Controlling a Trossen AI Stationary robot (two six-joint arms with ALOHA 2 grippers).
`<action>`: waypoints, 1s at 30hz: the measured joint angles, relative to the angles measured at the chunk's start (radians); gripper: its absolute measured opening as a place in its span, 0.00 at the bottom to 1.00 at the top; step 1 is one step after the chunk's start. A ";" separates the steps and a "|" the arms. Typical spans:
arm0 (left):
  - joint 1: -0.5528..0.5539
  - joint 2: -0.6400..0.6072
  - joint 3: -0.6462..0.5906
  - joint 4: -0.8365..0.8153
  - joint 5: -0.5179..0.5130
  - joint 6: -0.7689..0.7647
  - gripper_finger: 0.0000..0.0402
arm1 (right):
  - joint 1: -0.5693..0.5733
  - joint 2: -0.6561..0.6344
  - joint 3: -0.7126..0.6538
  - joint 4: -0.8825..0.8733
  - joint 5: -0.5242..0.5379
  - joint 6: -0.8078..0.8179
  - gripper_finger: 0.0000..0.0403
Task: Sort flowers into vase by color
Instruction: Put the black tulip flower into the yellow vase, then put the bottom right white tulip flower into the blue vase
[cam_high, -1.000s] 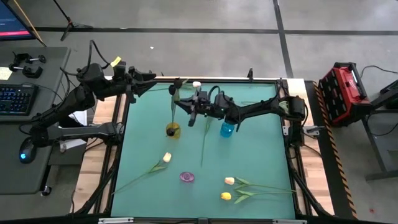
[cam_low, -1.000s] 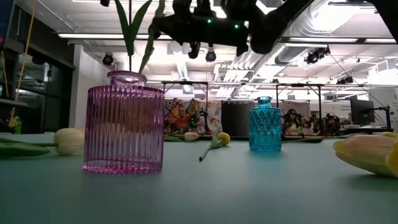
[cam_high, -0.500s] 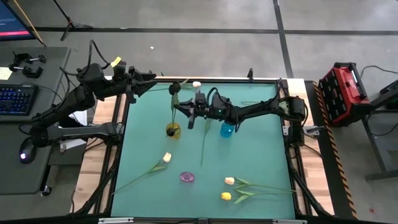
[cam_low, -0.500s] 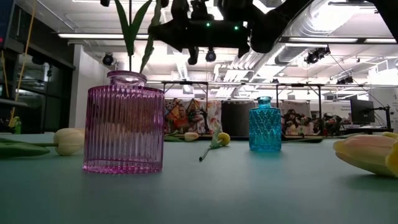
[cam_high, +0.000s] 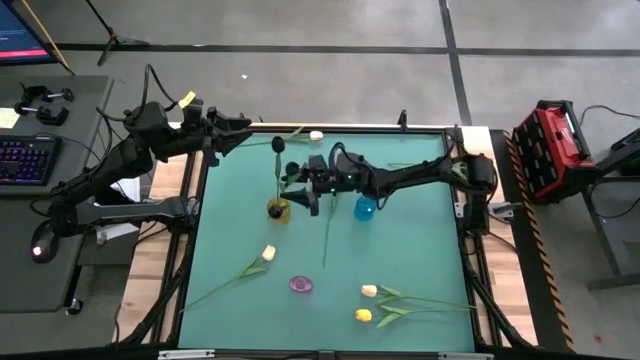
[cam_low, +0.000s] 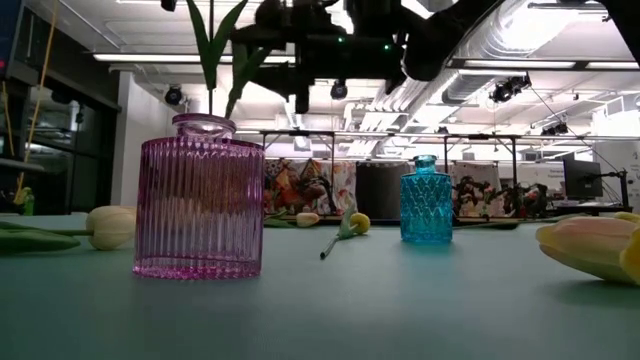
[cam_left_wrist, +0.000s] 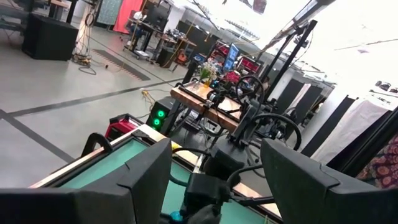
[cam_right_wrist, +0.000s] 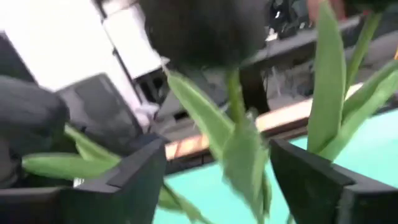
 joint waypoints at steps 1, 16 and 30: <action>0.000 0.000 0.000 0.000 0.000 0.002 0.58 | -0.006 -0.013 0.000 -0.038 -0.008 -0.008 0.74; 0.001 0.000 0.000 0.000 0.000 0.044 0.58 | -0.066 -0.284 0.000 -0.809 -0.055 -0.140 0.78; 0.001 0.000 0.000 0.000 0.000 0.046 0.58 | 0.118 -0.408 -0.012 -1.607 -0.175 -0.015 0.78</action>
